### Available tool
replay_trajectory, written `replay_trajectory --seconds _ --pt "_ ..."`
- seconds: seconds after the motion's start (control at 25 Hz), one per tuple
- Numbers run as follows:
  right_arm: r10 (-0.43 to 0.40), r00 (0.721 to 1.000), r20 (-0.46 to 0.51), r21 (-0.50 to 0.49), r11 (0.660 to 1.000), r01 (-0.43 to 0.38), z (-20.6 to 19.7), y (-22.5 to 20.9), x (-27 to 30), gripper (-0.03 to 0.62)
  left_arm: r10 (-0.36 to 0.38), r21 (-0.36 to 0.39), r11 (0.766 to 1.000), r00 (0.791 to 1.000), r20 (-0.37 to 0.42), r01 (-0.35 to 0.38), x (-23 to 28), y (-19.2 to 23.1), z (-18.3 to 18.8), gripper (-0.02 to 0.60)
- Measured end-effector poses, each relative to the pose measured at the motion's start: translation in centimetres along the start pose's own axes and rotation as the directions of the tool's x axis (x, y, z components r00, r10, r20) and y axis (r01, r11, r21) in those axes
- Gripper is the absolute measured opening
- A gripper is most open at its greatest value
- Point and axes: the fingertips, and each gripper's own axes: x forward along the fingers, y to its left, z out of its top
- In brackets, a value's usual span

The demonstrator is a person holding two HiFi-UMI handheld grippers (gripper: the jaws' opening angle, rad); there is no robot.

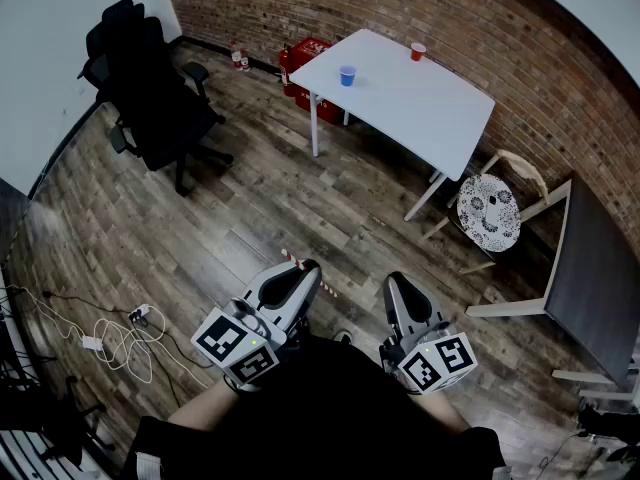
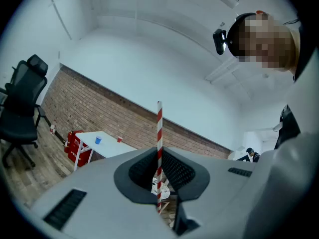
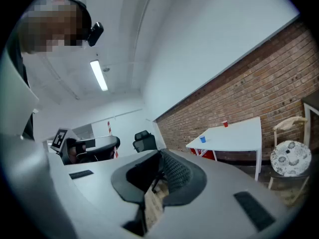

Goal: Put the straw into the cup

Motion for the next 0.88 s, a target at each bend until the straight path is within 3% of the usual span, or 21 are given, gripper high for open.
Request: replay_trajectory --seconds 0.2,0.88 --pt "-0.008 1.000 0.003 -0.003 1.000 0.008 -0.4 0.4 0.3 0.051 0.022 -0.038 0.999 0.999 -0.043 -0.024 -1.0 0.7 -0.7 0.038" --pt "-0.062 0.998 -0.018 0.044 0.997 0.062 -1.7 0.6 1.2 0.051 0.005 -0.054 0.999 1.000 -0.010 -0.006 -1.5 2.9 -0.2 0.038"
